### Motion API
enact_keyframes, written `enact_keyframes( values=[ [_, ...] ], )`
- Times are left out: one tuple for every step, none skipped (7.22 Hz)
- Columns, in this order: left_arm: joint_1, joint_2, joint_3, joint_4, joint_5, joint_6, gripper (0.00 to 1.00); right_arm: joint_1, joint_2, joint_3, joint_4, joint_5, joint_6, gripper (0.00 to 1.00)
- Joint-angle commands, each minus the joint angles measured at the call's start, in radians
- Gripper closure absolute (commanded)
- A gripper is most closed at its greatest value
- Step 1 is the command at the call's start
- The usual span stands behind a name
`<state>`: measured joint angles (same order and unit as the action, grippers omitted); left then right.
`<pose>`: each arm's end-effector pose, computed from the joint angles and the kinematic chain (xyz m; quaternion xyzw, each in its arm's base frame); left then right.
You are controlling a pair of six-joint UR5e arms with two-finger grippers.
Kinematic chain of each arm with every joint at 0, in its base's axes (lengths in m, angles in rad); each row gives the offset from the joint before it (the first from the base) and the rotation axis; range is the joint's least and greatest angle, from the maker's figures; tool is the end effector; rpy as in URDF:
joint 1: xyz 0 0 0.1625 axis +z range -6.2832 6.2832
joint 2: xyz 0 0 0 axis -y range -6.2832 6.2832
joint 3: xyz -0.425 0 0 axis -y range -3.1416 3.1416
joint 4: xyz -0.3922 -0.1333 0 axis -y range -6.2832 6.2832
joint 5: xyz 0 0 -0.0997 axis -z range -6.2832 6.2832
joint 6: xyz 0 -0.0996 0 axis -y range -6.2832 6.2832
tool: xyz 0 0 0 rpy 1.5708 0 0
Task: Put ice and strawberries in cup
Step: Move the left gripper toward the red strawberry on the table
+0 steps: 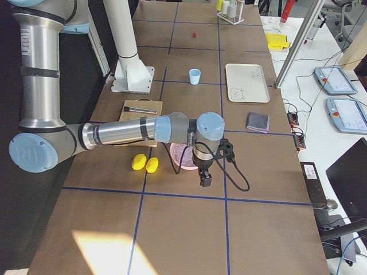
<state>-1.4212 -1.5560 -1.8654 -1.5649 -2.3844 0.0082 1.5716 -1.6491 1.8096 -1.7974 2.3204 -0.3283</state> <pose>0.0121 -0.4888 0.5180 0.0974 0.3998 0.1256 0.9027 0.0658 -0.4485 0.6028 0.0296 -0.3660 -0.1397 0.9196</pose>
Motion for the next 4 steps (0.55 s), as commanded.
enact_keyframes(
  values=[
    [0.083, 0.048, -0.069, -0.007, 0.020, -0.193, 0.00, 0.008, -0.031, 0.005, 0.001, 0.002, 0.003, 0.00],
    [0.140, 0.091, -0.077, -0.105, 0.084, -0.293, 0.00, 0.008, -0.031, 0.008, 0.001, 0.002, 0.003, 0.00],
    [0.239, 0.146, -0.068, -0.267, 0.147, -0.444, 0.00, 0.008, -0.031, 0.010, 0.001, 0.002, 0.005, 0.00],
    [0.316, 0.178, -0.060, -0.374, 0.204, -0.543, 0.00, 0.008, -0.031, 0.008, 0.001, 0.002, 0.005, 0.00]
  ],
)
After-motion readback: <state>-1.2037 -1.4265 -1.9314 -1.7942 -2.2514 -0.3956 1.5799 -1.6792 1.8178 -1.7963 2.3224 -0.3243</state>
